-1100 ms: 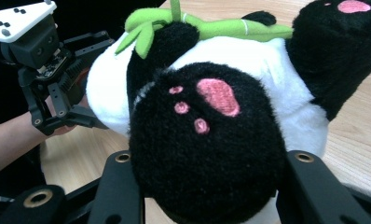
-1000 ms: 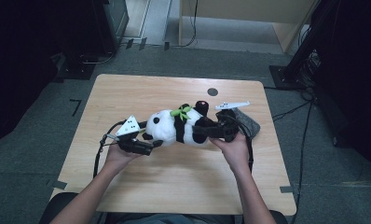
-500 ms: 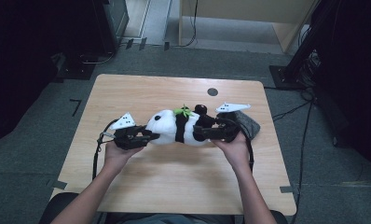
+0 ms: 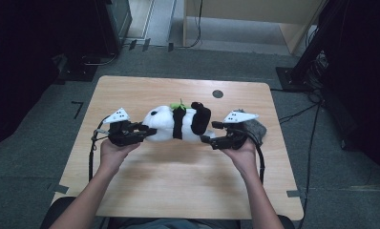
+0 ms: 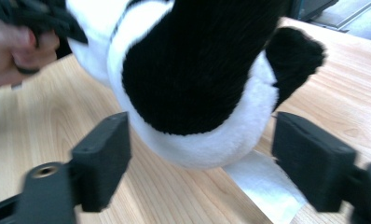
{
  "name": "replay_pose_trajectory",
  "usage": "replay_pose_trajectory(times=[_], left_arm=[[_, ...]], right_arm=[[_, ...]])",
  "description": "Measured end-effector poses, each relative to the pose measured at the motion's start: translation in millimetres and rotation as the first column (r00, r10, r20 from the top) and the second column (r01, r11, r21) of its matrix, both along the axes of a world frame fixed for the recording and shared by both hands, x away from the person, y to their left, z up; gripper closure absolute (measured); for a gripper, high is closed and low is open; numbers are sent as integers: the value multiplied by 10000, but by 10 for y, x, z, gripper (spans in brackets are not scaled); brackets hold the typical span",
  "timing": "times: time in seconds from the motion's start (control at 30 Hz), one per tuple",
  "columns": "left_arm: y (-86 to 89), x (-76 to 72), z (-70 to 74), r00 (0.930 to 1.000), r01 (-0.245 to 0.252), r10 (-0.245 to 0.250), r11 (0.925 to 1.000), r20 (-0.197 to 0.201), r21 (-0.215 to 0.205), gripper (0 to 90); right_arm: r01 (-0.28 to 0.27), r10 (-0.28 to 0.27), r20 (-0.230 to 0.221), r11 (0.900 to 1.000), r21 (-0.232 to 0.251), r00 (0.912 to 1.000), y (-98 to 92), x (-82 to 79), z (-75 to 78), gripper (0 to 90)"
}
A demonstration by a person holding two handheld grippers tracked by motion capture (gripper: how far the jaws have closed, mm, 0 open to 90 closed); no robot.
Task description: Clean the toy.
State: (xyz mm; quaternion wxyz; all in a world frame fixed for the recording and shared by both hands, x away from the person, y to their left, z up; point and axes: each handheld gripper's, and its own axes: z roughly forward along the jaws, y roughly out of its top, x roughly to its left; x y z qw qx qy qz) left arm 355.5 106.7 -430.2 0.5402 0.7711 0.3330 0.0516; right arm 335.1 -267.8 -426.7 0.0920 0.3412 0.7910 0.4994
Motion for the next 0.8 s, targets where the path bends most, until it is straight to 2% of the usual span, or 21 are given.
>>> replay_pose_trajectory(times=[0.1,0.2,0.3,0.33,0.43,0.5,0.6,0.7,0.73,0.8], left_arm=[[-28,-22,25,9996,221,-222,9997,-171,-63,544],[-70,-40,37,9982,426,-431,9990,-426,-118,542],[-80,-33,19,9976,390,-393,9992,-564,-68,540],[-77,-30,9,9971,372,-380,9992,-654,-144,540],[-91,-40,1,9969,330,-339,9994,-706,-138,540],[-116,-49,-15,9968,297,-312,9993,-732,-219,538],[-136,-46,-39,9965,249,-260,9996,-791,-152,532],[-164,-52,-58,9976,258,-247,9995,-651,163,511],[-170,-52,-60,9979,231,-219,9995,-603,195,496],[-168,-44,-68,9989,163,-155,9997,-441,180,428]], right_arm=[[-287,281,266,9993,221,9993,43,-3,-87,124],[-577,574,113,9979,286,9983,95,5,-172,83],[-312,310,170,9995,90,9994,171,7,-199,83],[-414,413,142,9991,21,9990,187,5,-200,90],[-272,275,190,9995,-190,9994,225,5,-210,90],[-66,78,428,9995,-300,9991,241,3,-215,96],[144,-100,709,9979,-626,9974,261,-2,-219,166],[56,3,543,9942,-1076,9985,264,-2,-226,309],[76,-36,358,9939,-1103,9994,261,2,-221,373],[162,-154,88,9951,-973,9998,249,0,-195,445]])
